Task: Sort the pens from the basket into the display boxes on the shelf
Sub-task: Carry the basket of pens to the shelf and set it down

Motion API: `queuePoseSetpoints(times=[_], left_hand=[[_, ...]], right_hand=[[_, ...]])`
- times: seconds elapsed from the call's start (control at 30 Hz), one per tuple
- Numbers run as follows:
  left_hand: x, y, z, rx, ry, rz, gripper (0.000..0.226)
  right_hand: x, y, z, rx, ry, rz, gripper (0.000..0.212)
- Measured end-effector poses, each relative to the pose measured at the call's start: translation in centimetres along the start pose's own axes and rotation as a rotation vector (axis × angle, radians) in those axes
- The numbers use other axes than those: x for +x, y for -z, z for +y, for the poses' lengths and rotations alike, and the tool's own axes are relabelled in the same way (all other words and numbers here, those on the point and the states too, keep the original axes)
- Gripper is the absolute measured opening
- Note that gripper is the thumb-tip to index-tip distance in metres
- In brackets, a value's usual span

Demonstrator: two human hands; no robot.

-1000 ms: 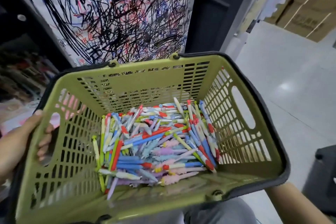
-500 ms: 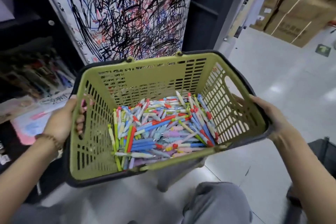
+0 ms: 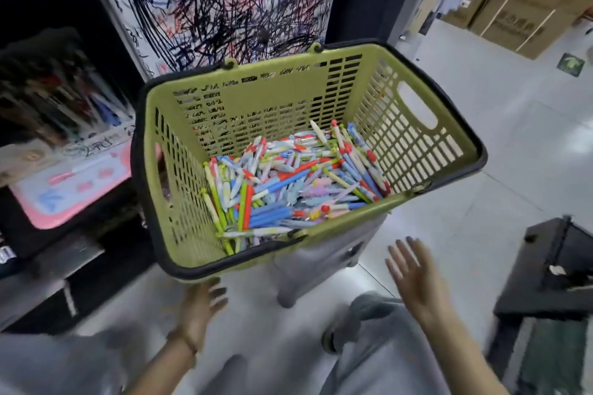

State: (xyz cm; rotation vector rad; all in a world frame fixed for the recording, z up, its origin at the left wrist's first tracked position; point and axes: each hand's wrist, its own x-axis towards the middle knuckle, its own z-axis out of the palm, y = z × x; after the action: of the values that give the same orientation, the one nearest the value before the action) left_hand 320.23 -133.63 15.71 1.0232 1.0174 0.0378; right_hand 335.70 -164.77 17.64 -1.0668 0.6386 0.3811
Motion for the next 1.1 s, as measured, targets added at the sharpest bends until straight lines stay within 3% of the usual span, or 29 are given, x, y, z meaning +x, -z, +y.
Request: queuePoseSetpoints(times=[0.03, 0.13, 0.2, 0.33, 0.5, 0.57, 0.67, 0.7, 0.8, 0.93, 1.1], left_hand=[[0.5, -2.0, -2.2, 0.173, 0.101, -0.133, 0.031], [2.9, -7.6, -5.0, 0.562, 0.187, -0.395, 0.081], [4.7, -10.0, -5.8, 0.575, 0.152, -0.404, 0.092], [6.5, -12.4, -6.2, 0.459, 0.111, -0.293, 0.082], [7.2, -11.4, -5.1, 0.509, 0.126, -0.359, 0.104], [7.2, -10.4, -5.2, 0.504, 0.115, -0.365, 0.091], [7.1, -7.6, -5.8, 0.459, 0.035, -0.384, 0.03], [7.1, -6.3, -5.9, 0.45, 0.02, -0.383, 0.022], [6.7, -1.8, -5.4, 0.452, -0.026, -0.357, 0.03], [5.6, 3.5, -4.3, 0.538, -0.098, -0.402, 0.034], [3.7, 7.8, -4.4, 0.606, -0.046, -0.385, 0.029]], right_hand=[[-0.1, -0.6, 3.3, -0.137, -0.064, -0.016, 0.022], [1.0, -2.8, 8.7, -0.38, -0.076, -0.126, 0.033], [2.1, -3.9, 9.6, -0.332, -0.118, -0.163, 0.038], [4.2, -4.4, 10.3, -0.317, -0.147, -0.158, 0.041], [5.4, -4.1, 10.3, -0.308, -0.173, -0.149, 0.073], [4.9, -4.0, 11.1, -0.268, -0.179, -0.153, 0.074], [3.1, -4.5, 13.2, -0.2, -0.2, -0.15, 0.081], [2.3, -4.9, 14.0, -0.197, -0.209, -0.158, 0.085], [-0.1, -6.0, 16.9, -0.258, -0.204, -0.208, 0.085], [-3.5, -7.5, 20.7, -0.355, -0.225, -0.289, 0.066], [-6.2, -7.9, 23.1, -0.374, -0.267, -0.314, 0.045]])
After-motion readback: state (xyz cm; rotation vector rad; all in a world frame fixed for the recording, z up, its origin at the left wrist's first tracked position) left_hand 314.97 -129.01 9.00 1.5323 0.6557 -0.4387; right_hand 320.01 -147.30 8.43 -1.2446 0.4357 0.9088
